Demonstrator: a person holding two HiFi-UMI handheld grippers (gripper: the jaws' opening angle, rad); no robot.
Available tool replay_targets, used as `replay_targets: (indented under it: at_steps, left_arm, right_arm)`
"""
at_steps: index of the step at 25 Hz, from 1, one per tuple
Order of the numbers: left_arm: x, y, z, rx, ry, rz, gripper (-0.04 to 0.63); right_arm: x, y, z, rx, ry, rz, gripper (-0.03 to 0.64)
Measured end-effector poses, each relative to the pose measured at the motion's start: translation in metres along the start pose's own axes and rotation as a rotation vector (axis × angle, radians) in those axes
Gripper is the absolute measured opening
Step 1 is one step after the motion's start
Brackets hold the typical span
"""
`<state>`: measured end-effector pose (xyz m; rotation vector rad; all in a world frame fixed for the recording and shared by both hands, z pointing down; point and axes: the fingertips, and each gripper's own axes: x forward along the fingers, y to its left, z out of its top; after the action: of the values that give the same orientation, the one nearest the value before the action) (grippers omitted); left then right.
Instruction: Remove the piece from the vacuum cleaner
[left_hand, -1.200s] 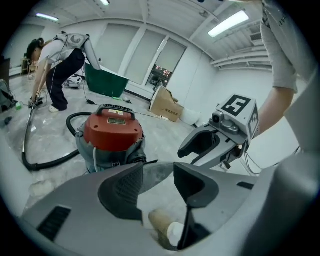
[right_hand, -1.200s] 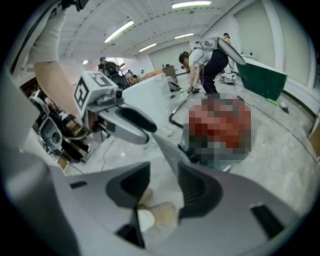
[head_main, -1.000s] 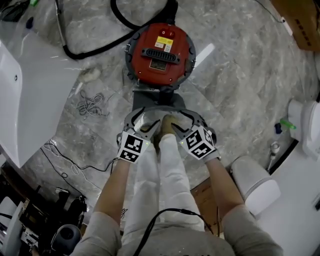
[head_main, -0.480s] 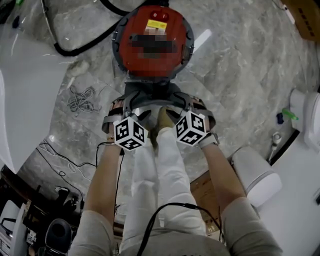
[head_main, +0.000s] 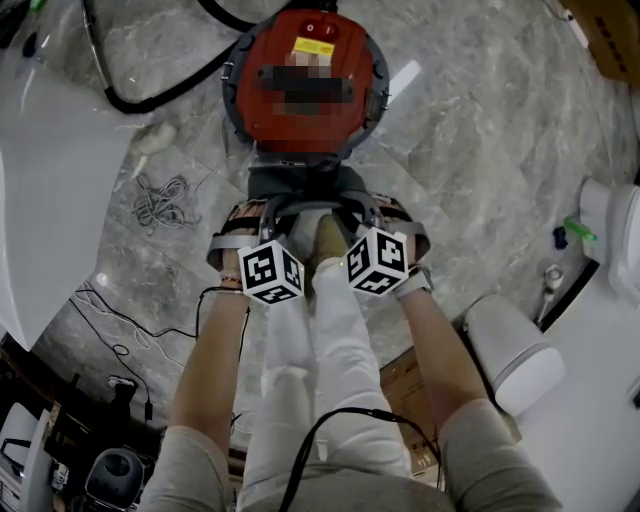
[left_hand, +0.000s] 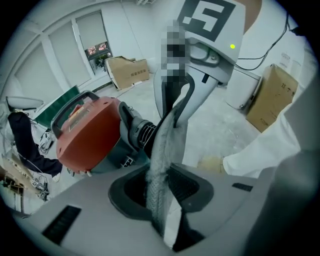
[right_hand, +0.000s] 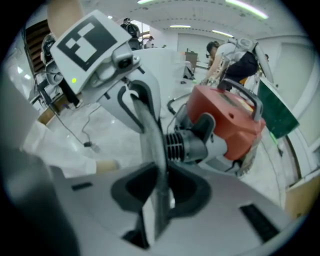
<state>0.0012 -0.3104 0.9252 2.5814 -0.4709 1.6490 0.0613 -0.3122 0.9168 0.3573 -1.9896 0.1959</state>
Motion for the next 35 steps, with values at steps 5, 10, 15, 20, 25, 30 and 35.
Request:
replay_targets:
  at_steps: [5, 10, 15, 20, 25, 30, 35]
  left_arm:
    - [-0.002, 0.002, 0.000, -0.041, 0.002, 0.027, 0.040]
    - [-0.005, -0.005, -0.004, -0.030, 0.010, 0.018, 0.032]
    - [-0.012, -0.017, -0.009, -0.031, 0.012, 0.020, 0.031]
    - [-0.023, -0.027, -0.012, -0.037, 0.015, 0.026, 0.031]
    - [-0.043, -0.031, -0.007, -0.036, 0.013, 0.035, 0.031]
    - [-0.085, -0.036, 0.009, -0.053, 0.001, 0.050, 0.031]
    - [-0.138, -0.038, 0.031, -0.085, -0.034, 0.077, 0.031]
  right_arm:
    - [-0.002, 0.000, 0.000, -0.006, 0.000, -0.019, 0.051]
    - [-0.004, 0.014, -0.002, -0.034, 0.002, -0.010, 0.041]
    - [-0.008, 0.026, 0.001, -0.045, -0.006, -0.007, 0.041]
    - [-0.016, 0.039, 0.003, -0.047, -0.010, -0.007, 0.041]
    - [-0.034, 0.047, 0.011, -0.049, -0.013, -0.016, 0.041]
    - [-0.076, 0.060, 0.028, -0.052, -0.023, -0.012, 0.041]
    - [-0.130, 0.067, 0.052, -0.062, -0.039, -0.026, 0.041]
